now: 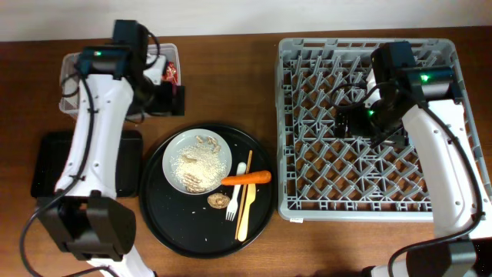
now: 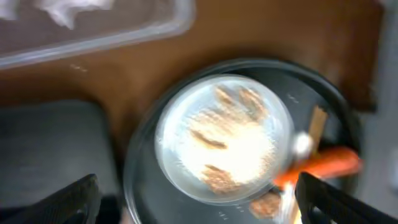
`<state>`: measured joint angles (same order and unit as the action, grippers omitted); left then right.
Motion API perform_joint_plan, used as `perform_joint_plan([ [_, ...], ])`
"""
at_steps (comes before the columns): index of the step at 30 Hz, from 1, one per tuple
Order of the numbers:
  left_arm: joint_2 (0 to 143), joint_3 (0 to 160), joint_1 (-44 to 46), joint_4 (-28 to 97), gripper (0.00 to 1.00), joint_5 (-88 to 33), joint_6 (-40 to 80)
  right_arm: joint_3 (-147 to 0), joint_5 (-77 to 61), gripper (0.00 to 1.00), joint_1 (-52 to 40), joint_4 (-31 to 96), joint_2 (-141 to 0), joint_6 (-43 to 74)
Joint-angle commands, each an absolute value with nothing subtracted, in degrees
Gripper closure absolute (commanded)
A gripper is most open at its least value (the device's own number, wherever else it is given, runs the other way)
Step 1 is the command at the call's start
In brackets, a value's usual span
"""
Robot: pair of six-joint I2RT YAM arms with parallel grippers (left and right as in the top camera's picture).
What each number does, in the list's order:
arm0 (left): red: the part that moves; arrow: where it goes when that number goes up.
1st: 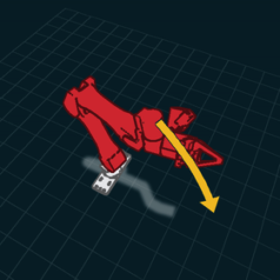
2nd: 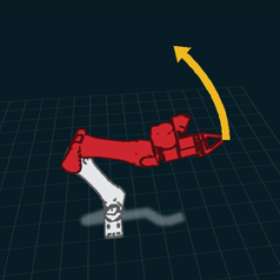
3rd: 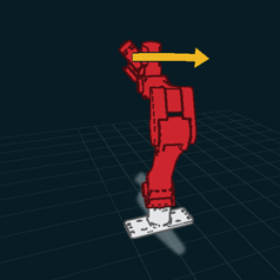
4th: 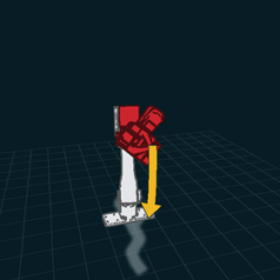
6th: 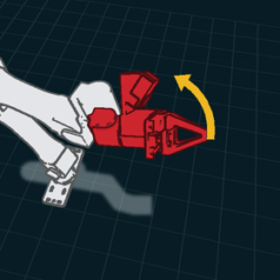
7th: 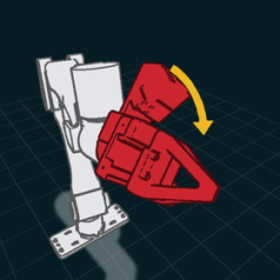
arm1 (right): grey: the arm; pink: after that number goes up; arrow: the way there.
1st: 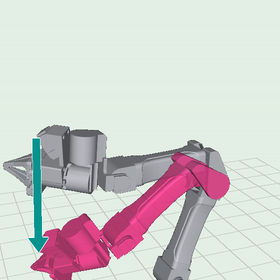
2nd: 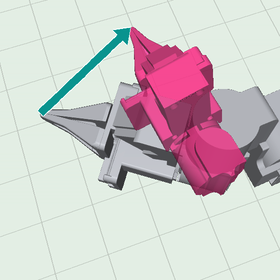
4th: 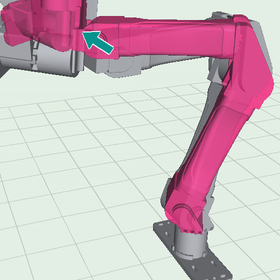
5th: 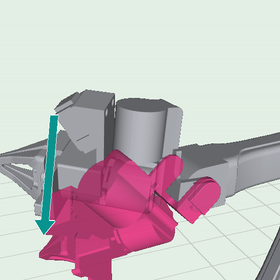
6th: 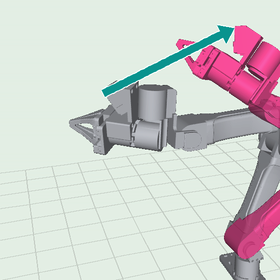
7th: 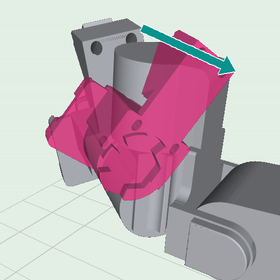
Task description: Sort waste into correct bins and load items into the dishwasher rack
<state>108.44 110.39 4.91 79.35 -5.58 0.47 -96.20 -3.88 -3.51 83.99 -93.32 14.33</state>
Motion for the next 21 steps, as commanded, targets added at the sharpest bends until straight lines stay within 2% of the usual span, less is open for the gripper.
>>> perform_joint_plan([
  [1,108.0,109.8,8.2,80.2,0.01,-16.8,0.5,-96.2,-3.1,0.01,-3.4,84.0,-93.1,13.8],
  [5,108.4,107.5,15.2,78.8,0.01,-7.9,10.0,-96.2,-3.1,0.01,-3.4,84.1,-93.1,13.8],
  [10,108.8,94.3,23.4,68.8,0.02,-7.6,21.9,-96.2,-3.2,0.01,-3.4,84.3,-93.1,13.8],
  [11,108.8,91.0,24.9,65.5,0.08,-7.1,24.1,-96.2,-3.2,0.01,-3.4,84.3,-93.1,13.8],
  [13,108.9,85.1,27.6,60.3,0.11,-2.7,29.1,-96.2,-3.2,0.01,-3.4,84.3,-93.1,13.8],
  [15,109.0,81.6,29.9,56.8,0.26,-0.6,29.7,-96.2,-3.2,0.01,-3.4,84.7,-93.1,13.8],
  [16,109.0,81.0,30.6,56.1,0.29,1.5,30.9,-96.2,-3.2,0.01,-3.4,84.7,-93.1,13.8],
  [21,110.2,79.7,32.5,52.9,0.37,5.7,32.8,-96.2,-3.2,0.01,-3.4,84.8,-93.1,13.8],
])
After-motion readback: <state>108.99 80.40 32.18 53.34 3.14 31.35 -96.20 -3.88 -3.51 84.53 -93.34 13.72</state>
